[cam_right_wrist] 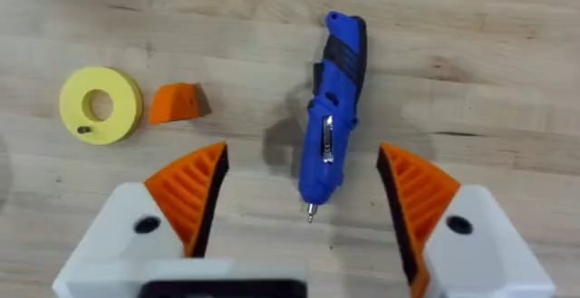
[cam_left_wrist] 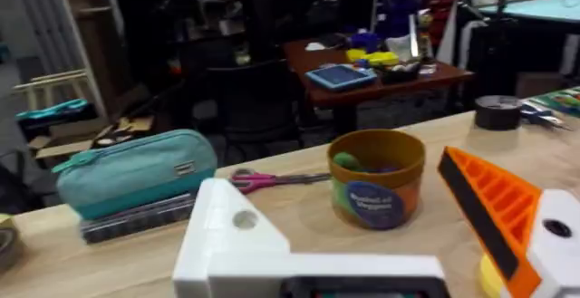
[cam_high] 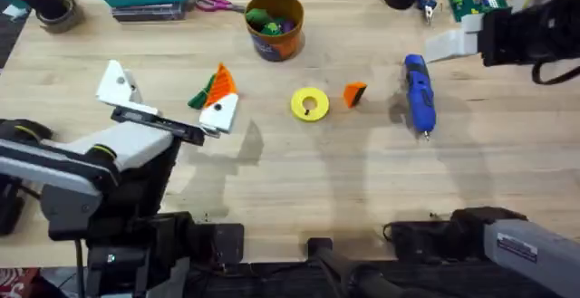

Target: Pick up the gripper from the table and insert it into the empty holder that is missing its gripper. Then pick up a screw, insert it into the mounting hole, and use the screwdriver to tighten it. Finally, clean up the table by picking up the vegetable and placing it into the bucket.

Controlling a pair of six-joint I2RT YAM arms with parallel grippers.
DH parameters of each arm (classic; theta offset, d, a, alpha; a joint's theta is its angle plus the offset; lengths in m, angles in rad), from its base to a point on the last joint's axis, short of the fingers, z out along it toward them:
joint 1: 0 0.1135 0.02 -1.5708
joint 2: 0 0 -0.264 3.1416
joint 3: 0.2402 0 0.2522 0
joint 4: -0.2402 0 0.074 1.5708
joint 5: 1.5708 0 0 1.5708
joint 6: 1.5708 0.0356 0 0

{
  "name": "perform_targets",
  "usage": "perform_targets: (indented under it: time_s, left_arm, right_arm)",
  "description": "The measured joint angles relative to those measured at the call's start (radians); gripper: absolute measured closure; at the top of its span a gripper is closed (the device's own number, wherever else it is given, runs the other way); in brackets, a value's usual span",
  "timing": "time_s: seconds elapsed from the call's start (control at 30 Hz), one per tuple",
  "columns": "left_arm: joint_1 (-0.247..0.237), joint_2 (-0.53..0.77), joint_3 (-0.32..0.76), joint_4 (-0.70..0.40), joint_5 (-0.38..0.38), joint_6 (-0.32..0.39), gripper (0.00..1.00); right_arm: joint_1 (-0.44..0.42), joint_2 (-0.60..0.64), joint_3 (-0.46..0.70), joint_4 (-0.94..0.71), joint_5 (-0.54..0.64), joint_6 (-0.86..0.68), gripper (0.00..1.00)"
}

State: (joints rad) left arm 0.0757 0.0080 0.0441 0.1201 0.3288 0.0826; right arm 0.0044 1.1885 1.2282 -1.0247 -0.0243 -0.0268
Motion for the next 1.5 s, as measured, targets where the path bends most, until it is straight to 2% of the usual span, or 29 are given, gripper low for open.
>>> perform_targets:
  time_s: [0.17,0.3,0.33,0.37,0.5,0.53,0.57,0.77,1.0,1.5]
  left_arm:
    - [0.0,-0.003,-0.023,-0.006,0.137,0.0,0.015]
    - [0.0,-0.002,-0.027,-0.011,0.297,0.0,0.015]
    - [0.0,-0.003,-0.027,-0.018,0.342,0.0,0.015]
    - [0.0,-0.003,-0.027,-0.043,0.475,0.0,0.015]
    - [0.0,-0.003,-0.027,-0.084,0.619,0.0,0.015]
    - [-0.002,-0.003,-0.027,-0.111,0.7,0.0,0.015]
    - [-0.006,-0.003,-0.027,-0.123,0.719,-0.001,0.015]
    - [-0.046,-0.003,-0.028,-0.24,0.788,-0.001,0.016]
    - [-0.092,-0.003,-0.028,-0.252,0.828,-0.001,0.015]
    - [-0.098,-0.003,-0.028,-0.251,0.827,-0.004,0.015]
  right_arm:
    - [0.0,0.0,0.0,0.0,0.0,0.0,0.006]
    - [0.0,0.0,0.0,0.0,0.0,0.0,0.007]
    - [0.0,0.0,0.0,0.0,0.0,0.0,0.006]
    - [0.0,0.0,0.0,0.0,0.0,0.0,0.006]
    - [0.0,0.0,0.0,0.0,0.0,0.0,0.006]
    - [0.0,0.0,0.0,0.0,0.0,0.0,0.006]
    - [0.0,0.0,0.0,0.0,0.0,0.0,0.006]
    - [0.0,0.0,0.0,0.0,0.0,0.0,0.006]
    - [0.0,0.0,0.0,0.0,0.0,0.0,0.006]
    - [0.0,0.0,0.0,0.0,0.0,0.0,0.006]
